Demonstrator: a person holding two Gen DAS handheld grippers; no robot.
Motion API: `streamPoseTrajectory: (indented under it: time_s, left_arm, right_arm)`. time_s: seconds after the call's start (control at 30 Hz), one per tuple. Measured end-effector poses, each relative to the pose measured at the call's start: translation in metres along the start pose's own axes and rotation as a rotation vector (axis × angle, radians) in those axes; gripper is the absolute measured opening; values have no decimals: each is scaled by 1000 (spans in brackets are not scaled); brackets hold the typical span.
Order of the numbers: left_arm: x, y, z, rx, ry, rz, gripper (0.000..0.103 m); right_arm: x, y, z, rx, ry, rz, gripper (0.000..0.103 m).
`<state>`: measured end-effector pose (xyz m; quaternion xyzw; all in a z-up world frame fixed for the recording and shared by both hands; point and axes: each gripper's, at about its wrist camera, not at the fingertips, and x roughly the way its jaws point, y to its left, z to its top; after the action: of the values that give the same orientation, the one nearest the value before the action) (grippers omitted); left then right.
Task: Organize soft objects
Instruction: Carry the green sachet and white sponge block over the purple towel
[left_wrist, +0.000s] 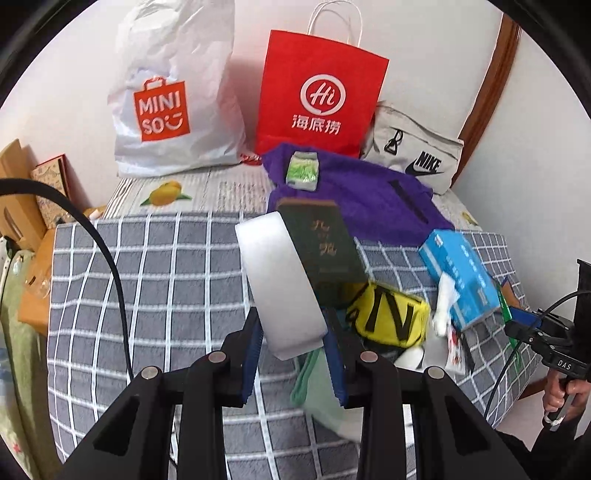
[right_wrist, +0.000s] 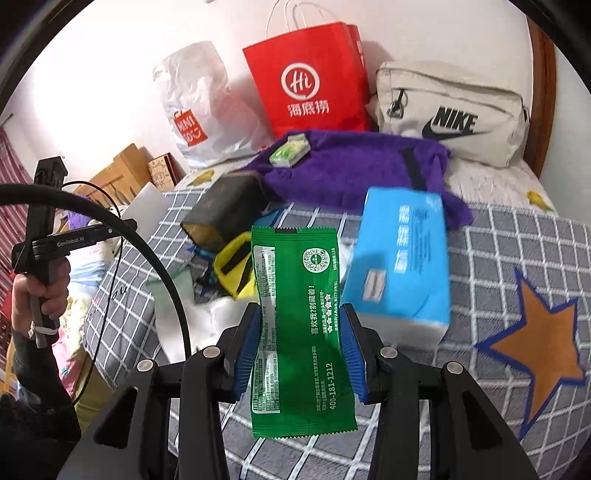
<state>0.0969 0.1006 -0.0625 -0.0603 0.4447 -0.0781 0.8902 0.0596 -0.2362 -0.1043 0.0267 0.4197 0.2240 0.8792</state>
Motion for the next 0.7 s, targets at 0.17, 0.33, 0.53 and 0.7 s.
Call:
streamPoseTrajectory:
  time_s: [0.17, 0.33, 0.53, 0.7]
  left_arm:
    - [10, -4, 24, 20, -9, -4, 31]
    - [25, -5, 48, 19, -6, -3, 31]
    - [44, -6, 78, 14, -11, -23, 31]
    - [69, -12, 102, 9, 12, -68, 31]
  right_arm:
    - [2, -11, 28, -14, -19, -20, 43]
    - [7, -29, 58, -12, -42, -51, 43]
    - [20, -50, 94, -8, -66, -70, 43]
    - [45, -72, 126, 10, -72, -66, 43]
